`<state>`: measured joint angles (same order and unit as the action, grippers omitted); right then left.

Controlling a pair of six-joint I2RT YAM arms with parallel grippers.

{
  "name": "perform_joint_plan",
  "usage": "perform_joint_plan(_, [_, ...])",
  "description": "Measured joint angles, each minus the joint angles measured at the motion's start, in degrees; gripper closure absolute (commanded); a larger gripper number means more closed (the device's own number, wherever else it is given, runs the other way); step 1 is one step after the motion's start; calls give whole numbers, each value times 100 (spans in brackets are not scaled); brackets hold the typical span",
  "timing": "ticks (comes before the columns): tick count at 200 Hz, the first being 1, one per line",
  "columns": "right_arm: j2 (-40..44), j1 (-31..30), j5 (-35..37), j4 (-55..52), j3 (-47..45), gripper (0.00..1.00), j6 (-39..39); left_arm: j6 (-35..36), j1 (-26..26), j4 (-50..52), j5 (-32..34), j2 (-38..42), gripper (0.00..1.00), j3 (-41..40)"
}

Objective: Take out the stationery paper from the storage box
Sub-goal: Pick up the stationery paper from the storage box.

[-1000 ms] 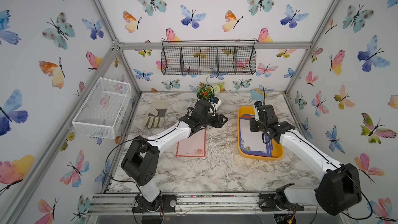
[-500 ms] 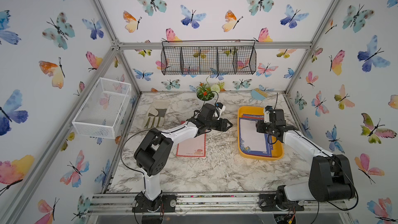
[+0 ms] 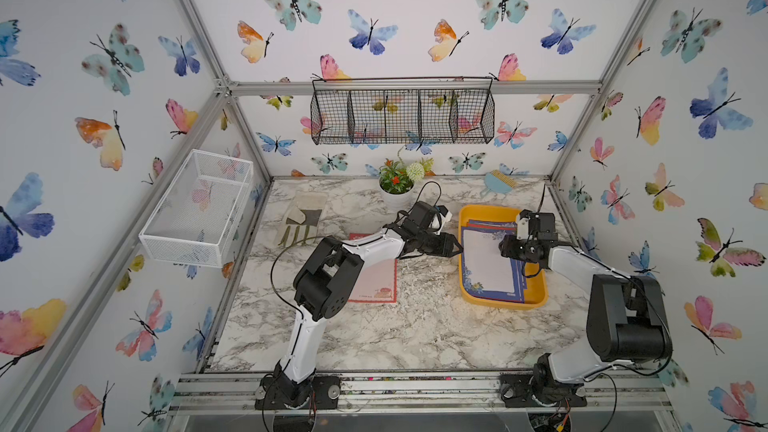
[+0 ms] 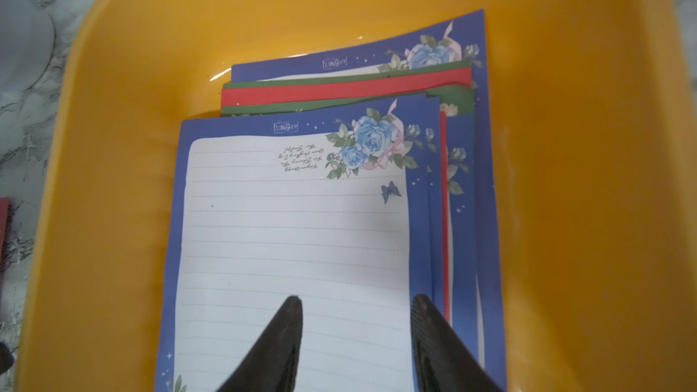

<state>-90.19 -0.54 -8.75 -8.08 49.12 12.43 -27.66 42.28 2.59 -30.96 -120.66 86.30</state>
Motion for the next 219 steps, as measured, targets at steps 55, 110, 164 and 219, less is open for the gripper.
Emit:
perform_joint_plan(55, [-256,87,-13,0,7,48,-68,-74,-9,74,-138,-15,44,0])
perform_joint_plan(110, [-337,136,-11,4,22,48,-118,-72,-9,160,-203,-15,45,-72])
perform_joint_plan(164, [-382,138,-24,9,22,48,-118,-74,-9,162,-225,-15,45,-72])
perform_joint_plan(219, [-538,138,-46,20,22,47,-114,-92,-9,162,-319,-17,46,-72])
